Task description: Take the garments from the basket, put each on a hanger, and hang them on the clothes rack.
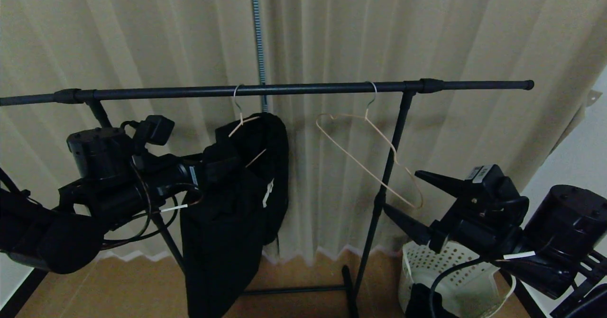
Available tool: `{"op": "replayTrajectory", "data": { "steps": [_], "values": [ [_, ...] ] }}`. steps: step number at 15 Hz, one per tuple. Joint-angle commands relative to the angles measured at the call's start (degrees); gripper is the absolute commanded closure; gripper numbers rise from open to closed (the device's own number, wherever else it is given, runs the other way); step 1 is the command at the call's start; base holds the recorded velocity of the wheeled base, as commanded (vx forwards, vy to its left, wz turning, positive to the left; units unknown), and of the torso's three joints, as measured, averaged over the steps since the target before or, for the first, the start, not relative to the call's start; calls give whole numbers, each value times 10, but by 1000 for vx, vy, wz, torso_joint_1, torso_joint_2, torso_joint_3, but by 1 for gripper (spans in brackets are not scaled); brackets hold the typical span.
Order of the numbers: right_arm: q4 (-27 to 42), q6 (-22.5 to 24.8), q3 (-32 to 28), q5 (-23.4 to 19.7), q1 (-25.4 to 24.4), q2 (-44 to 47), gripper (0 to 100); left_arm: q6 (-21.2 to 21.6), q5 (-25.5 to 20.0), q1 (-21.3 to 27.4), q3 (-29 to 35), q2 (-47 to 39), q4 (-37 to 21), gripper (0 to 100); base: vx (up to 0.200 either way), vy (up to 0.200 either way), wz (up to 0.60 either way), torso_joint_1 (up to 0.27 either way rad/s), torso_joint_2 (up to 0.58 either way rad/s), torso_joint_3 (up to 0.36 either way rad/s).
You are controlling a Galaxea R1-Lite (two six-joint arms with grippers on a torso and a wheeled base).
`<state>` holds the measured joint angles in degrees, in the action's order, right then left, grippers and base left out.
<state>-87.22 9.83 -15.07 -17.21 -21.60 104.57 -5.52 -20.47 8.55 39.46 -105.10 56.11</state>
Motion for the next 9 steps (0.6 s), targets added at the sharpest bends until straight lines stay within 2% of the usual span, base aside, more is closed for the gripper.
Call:
{"op": "replayTrajectory", "data": {
  "steps": [1,6,8,9],
  "values": [
    [-1,0,0,0,0,3,0,0,-1,1,-8,15,0,0,0,0,0,0,0,0],
    [0,0,-4,1,2,1,0,4,-1,2,-76,107,-4,0,0,0,0,0,0,0],
    [0,0,-5,5,3,1,0,24,-1,9,-109,146,-6,0,0,0,0,0,0,0],
    [0,0,-7,25,7,-1,0,75,-1,11,-149,181,-7,0,0,0,0,0,0,0]
  ]
}}
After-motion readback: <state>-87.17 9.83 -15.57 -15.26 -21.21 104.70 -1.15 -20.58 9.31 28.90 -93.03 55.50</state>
